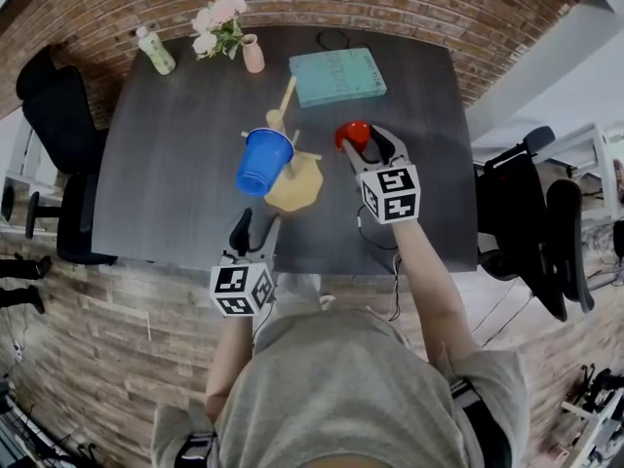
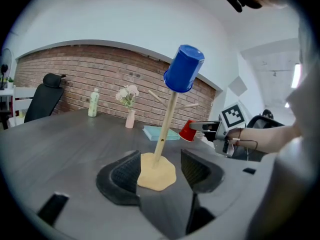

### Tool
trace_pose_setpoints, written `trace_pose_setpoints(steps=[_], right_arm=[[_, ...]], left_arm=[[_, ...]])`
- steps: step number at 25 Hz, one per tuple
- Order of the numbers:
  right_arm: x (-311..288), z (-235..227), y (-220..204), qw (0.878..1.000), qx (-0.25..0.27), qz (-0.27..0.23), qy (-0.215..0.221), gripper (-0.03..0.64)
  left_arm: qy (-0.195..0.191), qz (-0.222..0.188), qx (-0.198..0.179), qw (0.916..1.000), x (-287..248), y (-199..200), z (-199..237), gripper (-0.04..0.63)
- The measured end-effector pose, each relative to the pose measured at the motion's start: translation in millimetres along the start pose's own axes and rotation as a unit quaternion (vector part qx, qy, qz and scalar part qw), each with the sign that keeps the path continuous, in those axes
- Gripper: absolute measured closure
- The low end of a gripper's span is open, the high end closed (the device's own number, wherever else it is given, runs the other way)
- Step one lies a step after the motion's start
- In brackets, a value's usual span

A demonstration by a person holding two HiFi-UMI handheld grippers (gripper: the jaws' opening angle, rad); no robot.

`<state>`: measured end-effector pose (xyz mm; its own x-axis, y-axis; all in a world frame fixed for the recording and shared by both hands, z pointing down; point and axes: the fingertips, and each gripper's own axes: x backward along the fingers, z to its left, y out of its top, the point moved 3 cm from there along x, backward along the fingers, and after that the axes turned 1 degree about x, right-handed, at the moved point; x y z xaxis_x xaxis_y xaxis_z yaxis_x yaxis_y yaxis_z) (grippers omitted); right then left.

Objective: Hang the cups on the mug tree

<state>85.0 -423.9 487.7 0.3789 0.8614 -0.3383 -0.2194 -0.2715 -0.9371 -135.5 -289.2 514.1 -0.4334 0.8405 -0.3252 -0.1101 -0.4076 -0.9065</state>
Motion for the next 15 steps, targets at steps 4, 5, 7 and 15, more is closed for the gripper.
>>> trace_pose_setpoints(steps=[4,5,7,15], right_arm=[[19.8,7.6,26.0,1.000,0.009,-0.025,0.011,0.393],[24.3,9.4,31.9,0.999,0.012,-0.031,0.014,0.393],[32.8,13.0,43.1,0.999,0.017,-0.041,0.017,0.393],[63.5,23.9,82.9,0.996,0.035,-0.078,0.028,0.394]], left_arm=[[0.004,-0.006,0.001,1.0000,11.7,-1.3,-7.1,0.361],[0.005,-0.008,0.001,1.0000,14.5,-1.4,-9.0,0.362],[0.006,-0.012,0.000,0.9999,20.0,-0.6,-12.6,0.362],[0.013,-0.024,-0.003,0.9996,40.5,2.0,-25.4,0.362]])
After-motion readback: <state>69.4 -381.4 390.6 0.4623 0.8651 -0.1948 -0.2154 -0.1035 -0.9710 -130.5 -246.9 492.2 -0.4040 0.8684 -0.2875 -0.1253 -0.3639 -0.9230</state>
